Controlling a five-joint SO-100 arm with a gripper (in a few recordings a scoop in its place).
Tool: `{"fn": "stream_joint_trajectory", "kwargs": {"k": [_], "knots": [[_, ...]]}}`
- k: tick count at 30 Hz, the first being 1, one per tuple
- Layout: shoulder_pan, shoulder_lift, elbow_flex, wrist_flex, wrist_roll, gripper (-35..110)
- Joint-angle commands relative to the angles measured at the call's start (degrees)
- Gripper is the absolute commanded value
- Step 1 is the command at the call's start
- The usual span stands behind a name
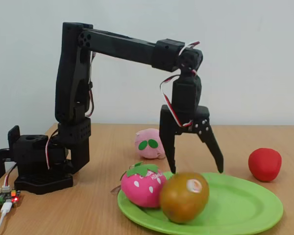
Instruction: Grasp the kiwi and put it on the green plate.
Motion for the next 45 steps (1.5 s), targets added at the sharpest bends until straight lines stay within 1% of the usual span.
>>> {"fn": "stream_joint_trajectory", "kwargs": {"k": [1, 9, 14, 16, 19, 20, 21, 24, 27, 31, 35, 42, 45], "knots": [[-1.5, 3.7, 0.2, 1.3, 0.3, 42], [-3.1, 4.6, 0.1, 2.3, 0.6, 42], [-3.6, 6.5, -0.2, 2.3, -0.1, 37], [-4.4, 7.9, -0.2, 2.3, -1.1, 30], [-6.2, 11.4, 0.7, 2.3, -1.5, 15], [-7.0, 13.0, 1.3, 2.3, -2.2, 9], [-8.2, 14.6, 2.2, 1.9, -3.5, -2], [-12.0, 19.9, 5.7, 1.4, -4.5, -3], [-15.6, 26.1, 11.3, -0.7, -4.3, -4], [-18.5, 36.7, 22.9, -7.4, -3.4, -7], [-20.1, 49.8, 37.7, -15.4, -1.5, -8], [-25.0, 71.6, 64.4, -23.9, -1.4, -8], [-25.0, 78.6, 72.4, -26.2, -1.4, -8]]}}
